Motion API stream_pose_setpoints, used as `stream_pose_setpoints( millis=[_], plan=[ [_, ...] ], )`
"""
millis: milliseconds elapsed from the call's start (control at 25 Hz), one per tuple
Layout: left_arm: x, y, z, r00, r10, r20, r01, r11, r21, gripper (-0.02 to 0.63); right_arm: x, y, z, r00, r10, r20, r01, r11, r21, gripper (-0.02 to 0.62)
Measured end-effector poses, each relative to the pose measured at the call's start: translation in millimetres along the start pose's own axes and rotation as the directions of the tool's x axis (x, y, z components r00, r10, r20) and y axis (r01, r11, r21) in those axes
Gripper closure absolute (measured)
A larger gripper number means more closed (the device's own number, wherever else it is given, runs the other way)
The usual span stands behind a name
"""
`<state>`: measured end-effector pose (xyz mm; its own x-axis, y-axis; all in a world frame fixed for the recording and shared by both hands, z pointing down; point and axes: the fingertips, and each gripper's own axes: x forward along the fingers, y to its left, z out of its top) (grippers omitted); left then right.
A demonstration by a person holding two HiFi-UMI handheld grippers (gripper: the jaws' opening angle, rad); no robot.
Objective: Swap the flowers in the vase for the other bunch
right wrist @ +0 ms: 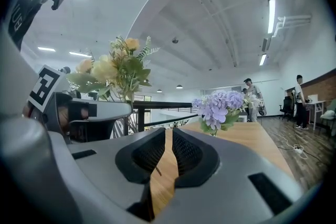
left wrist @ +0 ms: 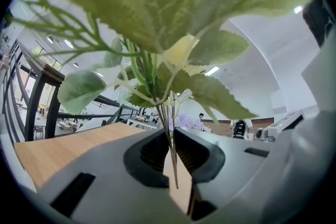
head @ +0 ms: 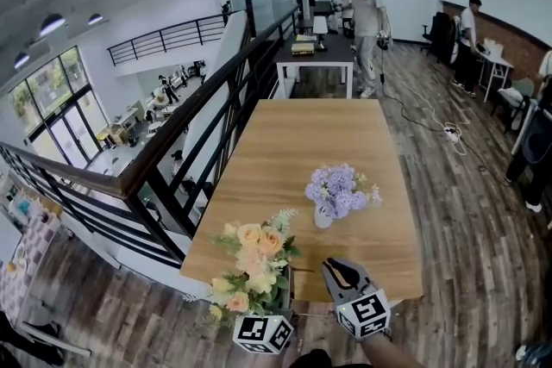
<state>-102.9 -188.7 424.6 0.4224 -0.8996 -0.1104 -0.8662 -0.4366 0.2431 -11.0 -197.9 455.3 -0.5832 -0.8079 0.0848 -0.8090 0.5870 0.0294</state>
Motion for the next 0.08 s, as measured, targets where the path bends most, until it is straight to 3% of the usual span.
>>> stream_pose_setpoints(
  millis=[80],
  plan=[
    [-3.1, -3.6, 2.6, 1.0, -0.002, 0.005, 0.002, 1.0, 0.003, 0.569, -3.4, 1.0, 3.1, 1.0, -0.001, 0.008, 0.001, 1.0, 0.001, 0.535]
  ],
)
